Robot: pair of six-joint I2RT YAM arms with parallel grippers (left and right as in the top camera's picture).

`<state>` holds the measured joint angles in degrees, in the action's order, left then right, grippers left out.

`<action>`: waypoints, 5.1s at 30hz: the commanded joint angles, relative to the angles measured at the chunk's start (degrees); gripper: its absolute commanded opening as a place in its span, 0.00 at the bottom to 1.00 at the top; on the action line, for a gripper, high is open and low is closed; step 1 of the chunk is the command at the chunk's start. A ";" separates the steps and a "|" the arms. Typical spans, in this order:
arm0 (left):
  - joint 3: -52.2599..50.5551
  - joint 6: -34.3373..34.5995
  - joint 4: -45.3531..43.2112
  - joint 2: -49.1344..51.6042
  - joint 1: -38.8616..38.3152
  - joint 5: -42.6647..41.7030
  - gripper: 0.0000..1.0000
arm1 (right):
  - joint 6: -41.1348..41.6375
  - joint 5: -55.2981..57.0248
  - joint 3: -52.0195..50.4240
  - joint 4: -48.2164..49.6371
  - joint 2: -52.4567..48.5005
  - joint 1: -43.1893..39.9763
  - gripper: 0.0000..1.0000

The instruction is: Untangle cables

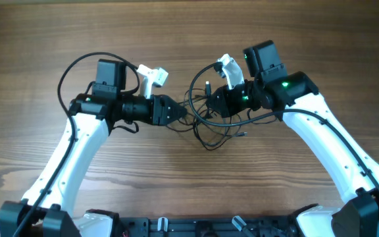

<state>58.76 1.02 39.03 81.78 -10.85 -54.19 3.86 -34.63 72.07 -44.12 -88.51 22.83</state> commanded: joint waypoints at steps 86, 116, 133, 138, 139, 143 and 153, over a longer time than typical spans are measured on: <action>-0.04 21.66 -5.53 18.95 -1.14 20.48 0.04 | 3.89 -2.38 -0.07 17.55 1.53 0.39 0.04; -0.02 21.92 -6.08 9.81 43.25 9.97 0.04 | 24.76 47.98 -0.07 -4.13 10.19 -50.25 0.04; -0.02 17.35 -5.25 9.84 18.60 14.56 0.04 | 9.20 21.38 -0.09 -0.63 10.08 -45.18 0.05; -0.02 17.35 -3.76 9.84 15.32 18.32 0.04 | 20.46 44.30 -0.07 2.80 10.10 -45.70 0.04; -0.02 17.35 -3.32 9.81 15.28 18.32 0.04 | 19.82 46.38 -0.04 6.91 10.10 -46.45 0.06; -0.02 17.38 -2.05 9.81 15.28 18.51 0.04 | 18.69 46.82 5.40 19.39 10.38 -52.02 0.07; -0.02 17.35 -1.95 9.81 15.28 19.43 0.04 | 18.80 43.23 11.98 1.73 7.17 -55.69 0.04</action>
<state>58.74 19.55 37.06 92.64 4.64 -35.81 22.11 15.44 84.36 -35.05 -78.72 -32.95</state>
